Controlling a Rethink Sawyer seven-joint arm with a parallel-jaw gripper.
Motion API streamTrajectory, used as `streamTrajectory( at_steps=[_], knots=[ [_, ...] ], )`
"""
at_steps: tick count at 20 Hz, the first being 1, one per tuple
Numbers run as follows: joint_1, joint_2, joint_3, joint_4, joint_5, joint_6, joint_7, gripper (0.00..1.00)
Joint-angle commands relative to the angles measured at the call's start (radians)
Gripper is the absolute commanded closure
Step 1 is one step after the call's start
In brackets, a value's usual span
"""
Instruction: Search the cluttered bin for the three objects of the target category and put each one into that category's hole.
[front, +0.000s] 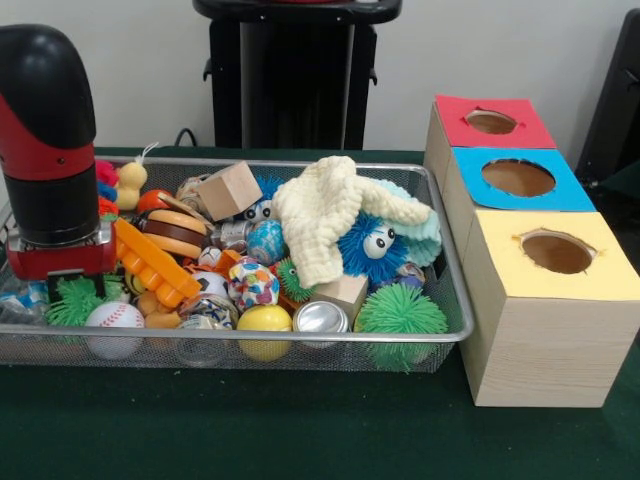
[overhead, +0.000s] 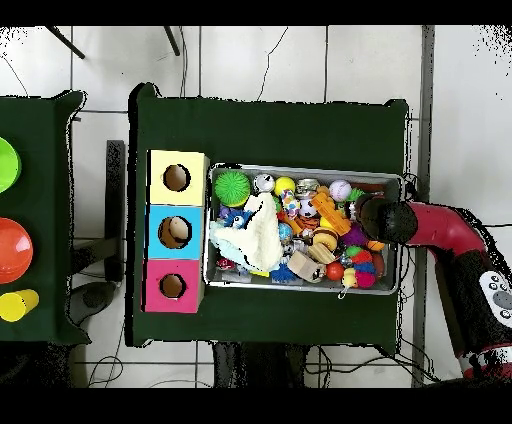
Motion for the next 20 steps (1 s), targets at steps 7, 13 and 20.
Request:
streamTrajectory(
  at_steps=[7,13,20],
  knots=[
    [0.023,0.110,-0.050,0.009,-0.093,-0.061,-0.114,1.00],
    [0.039,0.083,-0.063,0.016,-0.077,-0.020,-0.111,1.00],
    [0.058,0.035,-0.079,0.038,-0.048,0.030,-0.092,1.00]
  ],
)
